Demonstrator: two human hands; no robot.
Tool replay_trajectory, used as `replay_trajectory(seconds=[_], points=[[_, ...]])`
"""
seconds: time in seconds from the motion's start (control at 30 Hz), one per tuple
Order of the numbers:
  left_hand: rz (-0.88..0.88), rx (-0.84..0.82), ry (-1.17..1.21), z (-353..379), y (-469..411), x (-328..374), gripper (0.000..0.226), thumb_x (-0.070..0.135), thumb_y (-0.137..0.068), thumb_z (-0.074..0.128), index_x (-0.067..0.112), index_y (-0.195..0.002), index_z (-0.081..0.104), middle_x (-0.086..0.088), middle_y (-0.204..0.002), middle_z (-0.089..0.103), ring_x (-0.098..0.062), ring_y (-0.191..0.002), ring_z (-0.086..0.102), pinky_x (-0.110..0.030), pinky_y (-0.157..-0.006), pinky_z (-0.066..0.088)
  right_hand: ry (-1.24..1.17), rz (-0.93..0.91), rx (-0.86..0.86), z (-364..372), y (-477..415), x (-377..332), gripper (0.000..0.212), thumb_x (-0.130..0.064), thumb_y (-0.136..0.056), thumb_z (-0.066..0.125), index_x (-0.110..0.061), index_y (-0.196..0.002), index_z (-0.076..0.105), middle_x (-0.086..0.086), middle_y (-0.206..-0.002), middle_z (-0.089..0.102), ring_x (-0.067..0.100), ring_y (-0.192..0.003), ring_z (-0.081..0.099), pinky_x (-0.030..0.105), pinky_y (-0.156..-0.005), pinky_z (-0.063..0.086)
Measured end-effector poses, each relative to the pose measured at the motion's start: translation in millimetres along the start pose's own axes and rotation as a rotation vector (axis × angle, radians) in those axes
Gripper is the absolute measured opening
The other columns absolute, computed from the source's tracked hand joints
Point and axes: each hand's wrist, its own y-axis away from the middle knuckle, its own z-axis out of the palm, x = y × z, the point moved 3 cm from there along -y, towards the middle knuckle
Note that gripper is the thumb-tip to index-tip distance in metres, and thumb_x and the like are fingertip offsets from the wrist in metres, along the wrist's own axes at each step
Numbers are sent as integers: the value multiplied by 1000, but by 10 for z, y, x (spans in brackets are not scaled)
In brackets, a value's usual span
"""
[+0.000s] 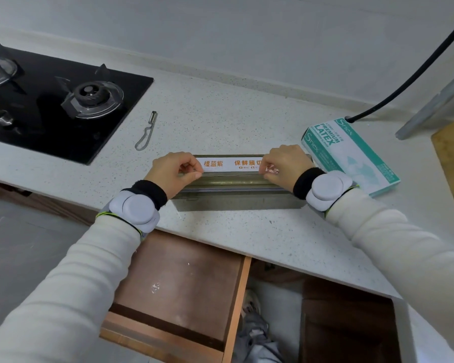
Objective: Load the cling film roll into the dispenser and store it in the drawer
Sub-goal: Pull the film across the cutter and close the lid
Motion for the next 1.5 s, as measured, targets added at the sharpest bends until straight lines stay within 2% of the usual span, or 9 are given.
replay_trajectory(seconds=[0.33,0.47,0.67,1.0,1.13,1.2,1.3,1.37,1.5], points=[[19,43,-49,79,95,44,6,15,-84,67,21,-82,66,8,-82,60,-13,-86,55,-44,-97,41,95,256,98,-40,420,354,18,-20,-90,51,-18,-96,68,6,-99,66,30,-100,53,37,-92,31],[35,45,-115,109,139,51,10,17,-82,68,24,-78,63,9,-80,61,-18,-91,57,-45,-100,37,84,232,138,-39,557,358,14,-12,-85,52,-15,-85,65,4,-88,67,28,-92,53,35,-90,31],[4,55,-220,156,257,-42,12,19,-83,67,28,-76,62,13,-77,60,-11,-89,47,-38,-98,23,41,142,142,59,678,296,12,-9,-80,57,-15,-78,67,4,-83,65,28,-90,54,36,-90,32],[-63,38,-320,268,450,-146,9,21,-78,72,26,-75,65,11,-76,55,-13,-88,44,-38,-99,21,60,106,9,203,806,316,14,-35,-81,63,-22,-86,67,-2,-94,60,21,-100,49,34,-92,28],[-96,34,-329,300,539,-213,10,27,-76,74,27,-73,64,12,-75,54,-15,-88,47,-36,-94,23,14,196,-5,201,863,366,21,-43,-83,61,-23,-86,66,-3,-94,59,20,-97,50,35,-93,31],[-134,42,-326,317,595,-253,14,35,-76,73,30,-70,61,12,-72,53,-12,-82,47,-32,-87,25,-28,276,43,188,904,411,19,-35,-88,55,-18,-90,64,1,-94,60,23,-95,53,36,-92,36],[-229,72,-245,355,675,-282,23,43,-78,68,26,-66,58,9,-67,57,-15,-71,54,-30,-76,42,-103,439,114,164,979,503,19,-22,-93,47,-8,-99,59,11,-99,61,29,-93,57,40,-88,44],[-326,95,-138,403,724,-293,28,45,-80,65,21,-67,58,4,-68,59,-18,-70,56,-28,-67,42,-126,546,111,179,1031,555,22,-19,-96,43,-3,-105,54,16,-105,60,32,-95,57,42,-87,46],[-540,73,77,542,766,-315,39,52,-81,62,13,-82,61,-4,-84,64,-22,-84,58,-30,-76,43,-170,654,58,264,1104,582,31,-23,-98,39,1,-113,50,21,-116,55,35,-105,55,40,-90,46]])
